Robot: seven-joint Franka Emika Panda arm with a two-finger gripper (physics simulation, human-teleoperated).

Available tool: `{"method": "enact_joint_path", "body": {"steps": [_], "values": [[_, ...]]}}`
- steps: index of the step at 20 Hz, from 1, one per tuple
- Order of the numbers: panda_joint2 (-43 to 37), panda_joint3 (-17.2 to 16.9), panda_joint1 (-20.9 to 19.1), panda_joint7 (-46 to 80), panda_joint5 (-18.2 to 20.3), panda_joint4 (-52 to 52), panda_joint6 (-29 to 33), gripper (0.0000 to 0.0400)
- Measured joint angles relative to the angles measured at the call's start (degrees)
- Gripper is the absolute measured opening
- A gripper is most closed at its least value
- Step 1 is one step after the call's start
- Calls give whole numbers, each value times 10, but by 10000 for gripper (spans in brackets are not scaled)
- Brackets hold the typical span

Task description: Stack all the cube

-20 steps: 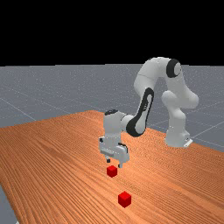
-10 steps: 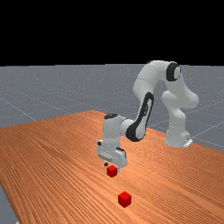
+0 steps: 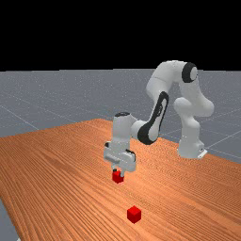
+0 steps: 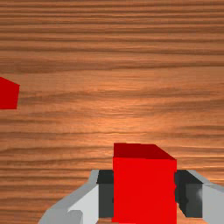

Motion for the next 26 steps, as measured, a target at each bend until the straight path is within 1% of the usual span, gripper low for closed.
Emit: {"method": "enact_joint_path", "body": {"steps": [2,4,6,8,10,13,20,25,26], "values": [[-36,5,25,13,-11,-5,-2,189],[-38,19,52,36,-11,12,-2,189],[-6,33,77,65,-5,65,-3,189],[48,43,90,80,-1,133,-3,189],[90,45,92,87,1,181,-3,189],[116,44,91,90,2,202,-2,189],[120,49,109,94,-6,202,-8,189],[122,44,106,96,-7,206,-18,189],[122,43,106,96,-8,206,-19,272]]}}
